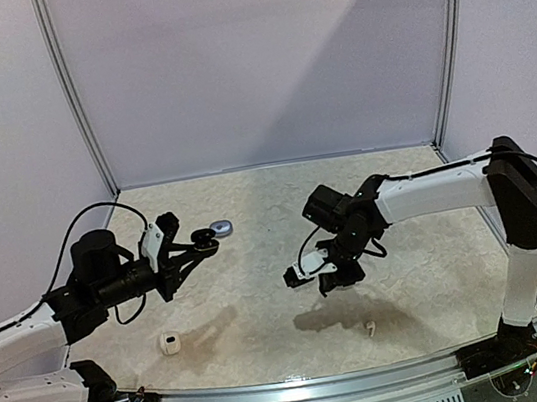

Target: Insert the wireless bluetooth earbuds into the charging case

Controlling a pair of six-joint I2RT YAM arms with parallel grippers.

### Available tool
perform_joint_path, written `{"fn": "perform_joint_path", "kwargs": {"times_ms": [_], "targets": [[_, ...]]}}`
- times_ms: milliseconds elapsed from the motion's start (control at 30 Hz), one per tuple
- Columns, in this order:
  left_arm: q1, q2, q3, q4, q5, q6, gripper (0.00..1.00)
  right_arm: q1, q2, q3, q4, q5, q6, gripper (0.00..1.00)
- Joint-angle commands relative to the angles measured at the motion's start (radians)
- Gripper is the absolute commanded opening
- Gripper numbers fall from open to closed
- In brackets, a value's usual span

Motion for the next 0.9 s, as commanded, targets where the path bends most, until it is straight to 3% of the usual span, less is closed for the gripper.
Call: {"fn": "perform_joint_path", "kwargs": {"times_ms": [0,200,400,633,867], "targets": [[0.012,0.012,0.011,0.041,0.02,0.009,0.0,0.032,-0.116,0.046,0.08,0.105,0.038,0.06],[0.012,0.03,0.037,0.08,0.035,-0.008,0.0,0.127,-0.226,0.083,0.404,0.384,0.078,0.0],[0.011,0.044,0.053,0.161,0.048,-0.043,0.0,0.285,-0.181,0.18,0.679,0.581,-0.027,0.0],[0.009,0.029,0.02,0.306,0.137,-0.072,0.0,0.352,-0.083,0.211,0.929,0.653,-0.074,0.0],[0.013,0.026,-0.014,0.436,0.239,-0.135,0.0,0.366,-0.095,0.173,0.965,0.628,-0.079,0.0]]}}
